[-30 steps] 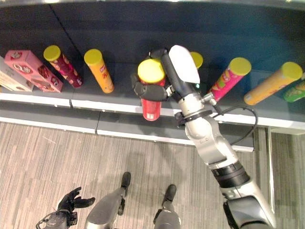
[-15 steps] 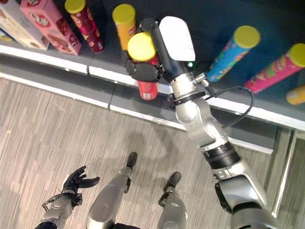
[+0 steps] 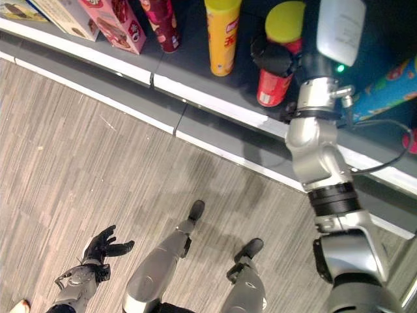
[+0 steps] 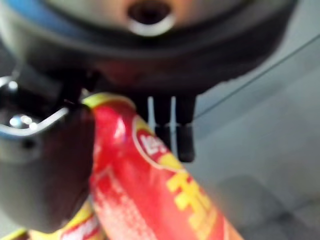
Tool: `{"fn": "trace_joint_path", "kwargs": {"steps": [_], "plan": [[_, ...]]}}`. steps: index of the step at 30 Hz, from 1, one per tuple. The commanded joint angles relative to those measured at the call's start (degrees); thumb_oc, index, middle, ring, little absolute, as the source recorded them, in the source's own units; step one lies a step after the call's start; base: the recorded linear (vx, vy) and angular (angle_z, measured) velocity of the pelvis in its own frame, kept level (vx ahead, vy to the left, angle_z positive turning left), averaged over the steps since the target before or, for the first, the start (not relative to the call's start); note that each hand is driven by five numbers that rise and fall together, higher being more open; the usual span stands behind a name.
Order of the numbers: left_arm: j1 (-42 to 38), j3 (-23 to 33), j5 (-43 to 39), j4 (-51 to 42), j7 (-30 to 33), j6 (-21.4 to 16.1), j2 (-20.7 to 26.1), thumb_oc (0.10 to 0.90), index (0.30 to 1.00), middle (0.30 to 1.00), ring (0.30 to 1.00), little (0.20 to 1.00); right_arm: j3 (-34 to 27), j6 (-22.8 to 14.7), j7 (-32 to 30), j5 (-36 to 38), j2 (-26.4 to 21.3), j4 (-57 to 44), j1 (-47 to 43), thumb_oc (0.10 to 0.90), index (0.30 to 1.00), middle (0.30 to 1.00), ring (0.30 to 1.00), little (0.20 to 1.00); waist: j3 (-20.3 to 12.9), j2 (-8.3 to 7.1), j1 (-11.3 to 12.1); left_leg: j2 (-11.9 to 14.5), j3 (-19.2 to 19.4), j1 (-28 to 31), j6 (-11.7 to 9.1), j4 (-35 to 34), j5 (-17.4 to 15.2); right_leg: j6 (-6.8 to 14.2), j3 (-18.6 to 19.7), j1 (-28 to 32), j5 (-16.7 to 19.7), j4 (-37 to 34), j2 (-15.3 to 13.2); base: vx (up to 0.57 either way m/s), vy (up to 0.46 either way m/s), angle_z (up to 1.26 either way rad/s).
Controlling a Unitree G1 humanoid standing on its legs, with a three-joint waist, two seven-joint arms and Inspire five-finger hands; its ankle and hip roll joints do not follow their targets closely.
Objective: Put the goods on the table back onto the shelves and tidy them up.
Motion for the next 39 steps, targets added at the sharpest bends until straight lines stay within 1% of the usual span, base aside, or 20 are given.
{"fn": "trace_joint_path", "kwargs": {"steps": [1,4,7,11,13,20,23,27,36,37,38,39], "plan": [[3.37,-1.02,-0.46,-1.58,2.91,-1.33,4.45,0.800,0.900,0.900,0.900,0.900,-1.51,-1.60,-7.92,-3.48,-3.39,-7.55,-8.26,0.400,0.300,0.300,0.300,0.300,-2.28,0.98,-0.61,4.34,0.15,-2.28,-3.57,3.33,-7.76,2.46,2.84,-0.16,-5.60,8.10,-6.53,0.06,0.019,0.08],[3.39,-0.97,-0.43,-1.66,3.15,-1.27,4.43,0.800,0.900,0.900,0.900,0.900,-1.57,-1.22,-8.18,-4.54,-2.35,-8.66,-7.77,0.400,0.300,0.300,0.300,0.300,-2.07,1.25,-0.64,3.94,-0.06,-2.38,-3.09,3.79,-8.15,2.47,2.86,-0.32,-5.56,8.70,-6.79,0.05,0.025,0.03],[2.82,-1.36,-0.59,-2.77,3.42,-1.15,4.39,0.800,0.900,0.900,0.900,0.900,-1.87,-1.48,-8.35,-4.51,-0.34,-10.51,-6.59,0.400,0.300,0.300,0.300,0.300,-1.53,1.30,-0.38,3.66,-0.64,-2.78,-2.58,4.37,-8.54,2.46,2.90,-1.03,-5.70,9.67,-7.02,0.02,0.006,-0.01],[2.89,-1.70,-0.66,-3.31,3.67,-1.11,4.29,0.800,0.900,0.900,0.900,0.900,-2.36,-1.32,-8.89,-4.57,1.61,-10.65,-5.21,0.400,0.300,0.300,0.300,0.300,-1.51,1.51,-0.26,3.43,-1.13,-3.70,-2.44,5.06,-8.69,2.28,2.57,-1.52,-6.14,10.50,-7.20,0.02,0.002,0.04],[3.25,-1.95,-0.84,-3.66,4.16,-1.21,4.17,0.800,0.900,0.900,0.900,0.900,-2.00,-0.88,-9.81,-4.79,2.67,-9.45,-5.00,0.400,0.300,0.300,0.300,0.300,-1.50,1.92,0.31,2.97,-2.07,-4.60,-2.37,4.99,-8.43,2.41,1.75,-2.23,-6.23,10.82,-7.42,0.04,0.010,0.07],[3.19,-2.26,-0.97,-3.23,4.64,-1.71,4.09,0.800,0.900,0.900,0.900,0.900,-2.22,0.35,-12.19,-5.10,1.14,-6.52,-6.43,0.400,0.300,0.300,0.300,0.300,-1.50,2.33,0.88,2.25,-2.72,-5.48,-2.24,4.68,-8.11,2.66,0.90,-2.52,-6.07,10.83,-7.86,0.02,0.008,0.12],[2.82,-2.55,-0.99,-3.13,4.69,-1.65,4.01,0.800,0.900,0.900,0.900,0.900,-2.79,1.06,-13.34,-5.20,0.32,-5.09,-6.72,0.400,0.300,0.300,0.300,0.300,-1.50,2.73,1.12,1.83,-3.10,-5.91,-2.21,4.90,-8.05,2.72,0.37,-2.54,-6.05,11.02,-8.19,0.02,0.005,0.07],[2.70,-3.06,-0.88,-3.42,4.77,-1.76,3.59,0.800,0.900,0.900,0.900,0.900,-3.34,1.96,-14.63,-5.24,-0.54,-3.95,-6.23,0.400,0.300,0.300,0.300,0.300,-1.50,2.96,0.92,1.46,-2.88,-6.06,-2.23,4.63,-7.94,2.84,0.52,-2.63,-5.73,10.80,-8.71,0.01,0.012,0.04],[2.36,-3.18,-0.28,-2.84,4.93,-1.57,3.54,0.800,0.900,0.900,0.900,0.900,-3.07,1.83,-15.25,-4.40,-0.80,-3.01,-6.06,0.400,0.300,0.300,0.300,0.300,-1.50,3.30,0.18,1.75,-2.13,-5.72,-2.29,4.23,-7.89,2.87,0.96,-2.94,-5.51,10.52,-8.79,0.00,0.004,-0.01],[2.39,-3.23,-0.19,-2.87,4.96,-1.55,3.54,0.800,0.900,0.900,0.900,0.900,-2.96,1.68,-15.17,-4.26,-0.60,-3.05,-5.98,0.428,0.342,0.342,0.342,0.342,-1.50,3.29,0.14,1.80,-2.05,-5.66,-2.28,4.19,-7.91,2.86,1.08,-2.94,-5.46,10.44,-8.74,0.00,0.000,0.00],[2.37,-3.27,-0.16,-2.82,4.94,-1.52,3.56,0.800,0.900,0.900,0.900,0.900,-2.91,1.54,-15.02,-4.10,-0.50,-3.09,-5.99,0.535,0.502,0.502,0.502,0.502,-1.50,3.33,0.09,1.82,-2.03,-5.59,-2.26,4.15,-7.91,2.85,1.17,-2.99,-5.44,10.47,-8.75,0.00,0.000,0.00],[2.34,-3.29,-0.19,-2.85,4.87,-1.44,3.55,0.800,0.900,0.900,0.900,0.900,-2.81,1.31,-14.84,-3.84,-0.38,-3.24,-5.95,0.693,0.740,0.740,0.740,0.740,-1.50,3.35,0.07,1.91,-1.99,-5.51,-2.26,4.10,-7.86,2.90,1.19,-2.94,-5.40,10.45,-8.76,-0.01,0.006,-0.03]]}}
